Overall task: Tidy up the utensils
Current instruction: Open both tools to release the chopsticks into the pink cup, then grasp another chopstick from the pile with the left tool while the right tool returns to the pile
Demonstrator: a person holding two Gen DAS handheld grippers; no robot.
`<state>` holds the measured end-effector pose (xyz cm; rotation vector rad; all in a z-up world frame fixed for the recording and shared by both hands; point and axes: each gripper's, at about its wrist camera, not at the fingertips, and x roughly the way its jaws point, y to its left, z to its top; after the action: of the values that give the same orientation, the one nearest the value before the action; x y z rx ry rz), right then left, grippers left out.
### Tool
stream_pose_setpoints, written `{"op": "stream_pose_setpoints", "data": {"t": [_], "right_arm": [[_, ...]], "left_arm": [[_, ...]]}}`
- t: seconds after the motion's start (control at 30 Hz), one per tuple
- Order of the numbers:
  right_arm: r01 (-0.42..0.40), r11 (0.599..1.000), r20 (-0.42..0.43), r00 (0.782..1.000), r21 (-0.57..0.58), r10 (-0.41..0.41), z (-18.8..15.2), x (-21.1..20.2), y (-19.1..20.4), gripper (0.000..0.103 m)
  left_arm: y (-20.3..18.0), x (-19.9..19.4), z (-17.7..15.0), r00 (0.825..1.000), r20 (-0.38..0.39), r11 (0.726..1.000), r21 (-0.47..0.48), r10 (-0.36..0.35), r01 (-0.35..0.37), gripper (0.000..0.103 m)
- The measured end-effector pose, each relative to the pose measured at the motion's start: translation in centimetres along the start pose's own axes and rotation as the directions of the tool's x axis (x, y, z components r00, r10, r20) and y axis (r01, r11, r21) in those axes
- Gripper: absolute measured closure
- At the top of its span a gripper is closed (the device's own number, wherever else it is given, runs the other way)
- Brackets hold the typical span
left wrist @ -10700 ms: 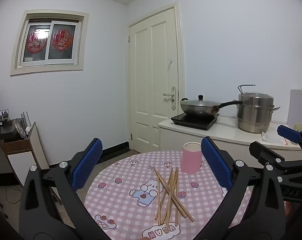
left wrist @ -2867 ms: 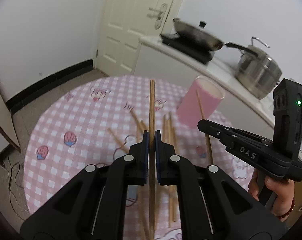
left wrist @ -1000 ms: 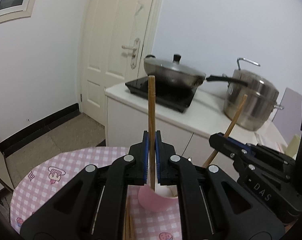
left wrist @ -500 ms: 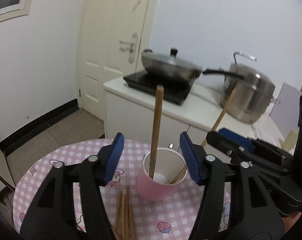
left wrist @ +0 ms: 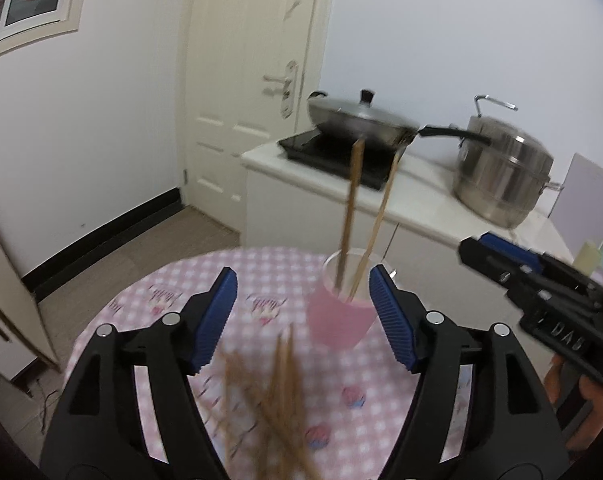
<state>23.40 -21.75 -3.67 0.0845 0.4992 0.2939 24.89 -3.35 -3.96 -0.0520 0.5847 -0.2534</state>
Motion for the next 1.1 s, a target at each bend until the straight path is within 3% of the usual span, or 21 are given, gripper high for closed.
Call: {"op": "stream_pose_setpoints", "data": {"t": [0.13,0.43,0.7,0.97,1.1], "right_arm": [[-0.025,1.000,-0.029,0.999,-0.015,0.024,-1.5,-0.5,1.6,0.062],[-0.078,0.996,-0.133,0.989,-0.050,0.071,-5.1,1.3,5.1,0.062],[-0.105,0.992,-0.226,0.970,-0.068,0.087,-7.3,4.3,7.1,0.062],[-0.114,0.991,-0.314,0.946,-0.070,0.087,-8.8,8.0,7.9,0.062],[-0.113,0.991,-0.346,0.935,-0.071,0.082,-9.1,9.6,7.6,0.062]], "left_arm": [[2.2,-1.3,-2.1,0.998,-0.054,0.999,-0.017,0.045,-0.046,0.034],[7.2,-1.7,-6.7,0.983,-0.169,0.991,-0.099,0.072,-0.090,0.034],[9.7,0.2,-9.1,0.962,-0.264,0.978,-0.172,0.066,-0.114,0.035],[11.4,5.0,-10.3,0.933,-0.357,0.958,-0.245,0.055,-0.150,0.035],[12.1,7.3,-10.8,0.914,-0.403,0.950,-0.271,0.037,-0.158,0.052]]}}
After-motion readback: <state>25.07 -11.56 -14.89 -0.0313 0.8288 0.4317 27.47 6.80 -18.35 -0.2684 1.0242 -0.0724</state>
